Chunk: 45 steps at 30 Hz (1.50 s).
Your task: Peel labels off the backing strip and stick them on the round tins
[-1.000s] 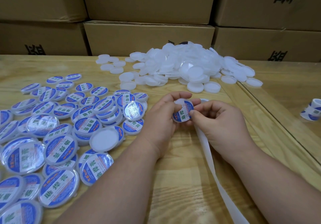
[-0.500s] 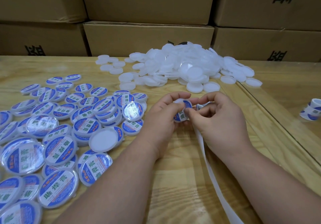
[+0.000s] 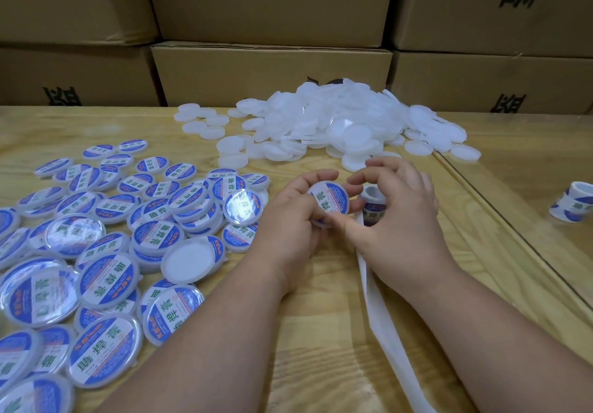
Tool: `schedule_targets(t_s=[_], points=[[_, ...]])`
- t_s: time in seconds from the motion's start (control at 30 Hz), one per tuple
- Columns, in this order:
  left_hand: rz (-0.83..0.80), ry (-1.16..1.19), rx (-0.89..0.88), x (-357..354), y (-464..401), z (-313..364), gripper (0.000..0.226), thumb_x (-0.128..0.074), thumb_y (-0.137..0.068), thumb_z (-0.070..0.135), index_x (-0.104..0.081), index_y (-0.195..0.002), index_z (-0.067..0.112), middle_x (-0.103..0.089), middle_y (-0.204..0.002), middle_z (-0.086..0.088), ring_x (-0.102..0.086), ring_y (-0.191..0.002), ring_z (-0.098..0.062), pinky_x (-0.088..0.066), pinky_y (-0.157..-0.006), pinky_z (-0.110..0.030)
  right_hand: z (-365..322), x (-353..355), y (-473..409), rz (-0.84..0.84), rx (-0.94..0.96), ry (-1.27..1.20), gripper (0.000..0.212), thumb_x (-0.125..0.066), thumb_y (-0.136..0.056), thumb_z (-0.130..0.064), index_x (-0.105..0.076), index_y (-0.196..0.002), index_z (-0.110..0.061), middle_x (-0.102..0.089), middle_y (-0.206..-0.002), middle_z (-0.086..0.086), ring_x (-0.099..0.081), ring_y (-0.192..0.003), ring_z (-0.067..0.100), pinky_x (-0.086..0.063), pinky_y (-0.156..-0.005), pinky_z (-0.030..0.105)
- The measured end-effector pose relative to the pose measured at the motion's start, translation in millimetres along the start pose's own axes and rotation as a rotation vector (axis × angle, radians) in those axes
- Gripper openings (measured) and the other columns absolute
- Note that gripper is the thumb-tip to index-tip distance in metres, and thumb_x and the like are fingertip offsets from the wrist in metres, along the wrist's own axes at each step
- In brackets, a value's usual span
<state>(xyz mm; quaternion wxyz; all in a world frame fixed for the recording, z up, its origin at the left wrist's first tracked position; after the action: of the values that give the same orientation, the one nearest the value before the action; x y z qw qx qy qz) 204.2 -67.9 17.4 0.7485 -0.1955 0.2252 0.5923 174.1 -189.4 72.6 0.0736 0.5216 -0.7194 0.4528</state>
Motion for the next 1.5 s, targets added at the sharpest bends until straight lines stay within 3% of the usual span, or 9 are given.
schedule_targets(t_s=[0.13, 0.4, 0.73, 0.93, 1.03, 1.17, 1.27, 1.37, 1.5], points=[[-0.025, 0.024, 0.002, -1.7, 0.6, -0.4, 0.048, -0.023, -0.086, -0.015, -0.058, -0.114, 0.002, -0.074, -0.106, -0.026, -0.074, -0.099, -0.040, -0.060, -0.085, -0.050, 4.7, 9.7, -3.2, 0.068, -0.010, -0.001, 0.039, -0.082, -0.069, -0.053, -0.057, -0.098, -0.048, -0.046, -0.127, -0.023, -0.029, -0.120, -0.005, -0.019, -0.100, 0.017], [-0.021, 0.020, 0.008, -3.4, 2.7, 0.2, 0.026, -0.034, -0.107, 0.013, -0.058, -0.113, 0.006, -0.075, -0.102, -0.023, -0.075, -0.090, -0.036, -0.061, -0.080, -0.042, -0.3, 0.6, -4.9, -0.011, -0.012, 0.037, 0.058, -0.066, -0.055, -0.074, -0.055, -0.107, -0.051, -0.040, -0.140, -0.023, -0.023, -0.132, -0.004, -0.019, -0.112, 0.037], [-0.028, 0.108, 0.037, -6.9, 5.4, 1.1, 0.054, -0.026, -0.107, 0.049, -0.056, -0.106, 0.004, -0.074, -0.090, -0.026, -0.074, -0.074, -0.034, -0.062, -0.063, -0.035, -12.4, -10.7, -9.1, -0.064, 0.035, 0.048, 0.063, -0.066, -0.049, -0.079, -0.061, -0.105, -0.050, -0.039, -0.145, -0.023, -0.019, -0.143, 0.005, -0.011, -0.114, 0.037], [-0.041, 0.062, 0.033, -6.7, 2.6, -1.1, 0.056, -0.025, -0.108, 0.044, -0.061, -0.097, 0.002, -0.073, -0.086, -0.026, -0.074, -0.075, -0.034, -0.063, -0.066, -0.038, 1.0, -6.1, -8.1, -0.011, -0.021, -0.005, 0.042, -0.066, -0.054, -0.079, -0.073, -0.077, -0.044, -0.050, -0.132, -0.030, -0.021, -0.131, -0.010, -0.011, -0.109, 0.031], [-0.013, -0.039, 0.035, -3.9, 1.3, -4.0, 0.052, -0.028, -0.108, 0.041, -0.064, -0.097, 0.005, -0.072, -0.093, -0.024, -0.071, -0.076, -0.030, -0.056, -0.053, -0.032, 5.0, 4.4, -9.0, 0.083, -0.051, -0.001, 0.029, -0.071, -0.072, -0.069, -0.069, -0.063, -0.041, -0.058, -0.122, -0.027, -0.032, -0.129, -0.005, -0.014, -0.105, 0.030], [0.049, -0.168, -0.082, 2.9, 2.0, 6.4, 0.028, -0.061, -0.094, 0.035, -0.065, -0.109, 0.011, -0.076, -0.101, -0.017, -0.073, -0.080, -0.028, -0.051, -0.051, -0.027, 14.0, 18.4, -8.9, 0.174, -0.077, -0.015, 0.028, -0.067, -0.088, -0.049, -0.057, -0.062, -0.047, -0.060, -0.114, -0.024, -0.041, -0.118, -0.003, -0.017, -0.100, 0.029], [0.135, -0.257, -0.147, 18.4, -0.8, 9.4, 0.044, -0.075, -0.084, 0.012, -0.056, -0.121, 0.028, -0.079, -0.105, -0.003, -0.076, -0.096, -0.018, -0.055, -0.063, -0.022, 26.8, 27.7, -7.8, 0.229, -0.132, -0.049, 0.035, -0.069, -0.094, -0.040, -0.053, -0.062, -0.044, -0.061, -0.112, -0.021, -0.047, -0.117, 0.003, -0.022, -0.103, 0.032], [0.239, -0.223, -0.151, 33.3, -3.1, 10.2, 0.064, -0.054, -0.090, -0.014, -0.053, -0.122, 0.041, -0.075, -0.112, -0.001, -0.074, -0.104, -0.015, -0.057, -0.073, -0.022, 39.7, 31.9, -7.2, 0.245, -0.196, -0.094, 0.033, -0.068, -0.094, -0.037, -0.056, -0.063, -0.037, -0.063, -0.109, -0.017, -0.052, -0.120, 0.011, -0.033, -0.110, 0.052], [0.402, -0.199, -0.266, 39.4, 8.4, 24.4, 0.078, -0.047, -0.091, -0.014, -0.045, -0.117, 0.059, -0.058, -0.132, -0.006, -0.072, -0.103, -0.009, -0.059, -0.075, -0.023, 49.6, 32.8, -6.3, 0.252, -0.239, -0.117, 0.033, -0.067, -0.093, -0.038, -0.059, -0.062, -0.029, -0.066, -0.107, -0.012, -0.057, -0.119, 0.018, -0.037, -0.108, 0.056]])
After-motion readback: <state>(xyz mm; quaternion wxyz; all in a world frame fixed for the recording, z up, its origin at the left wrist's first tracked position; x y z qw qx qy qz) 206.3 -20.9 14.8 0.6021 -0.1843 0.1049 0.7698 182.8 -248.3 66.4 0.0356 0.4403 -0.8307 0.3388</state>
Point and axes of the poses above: each hand's wrist, its own y-axis away from the middle knuckle, its own x-axis out of the back of the hand, z = x × y, the point moved 10 cm from there along -y, towards the middle knuckle
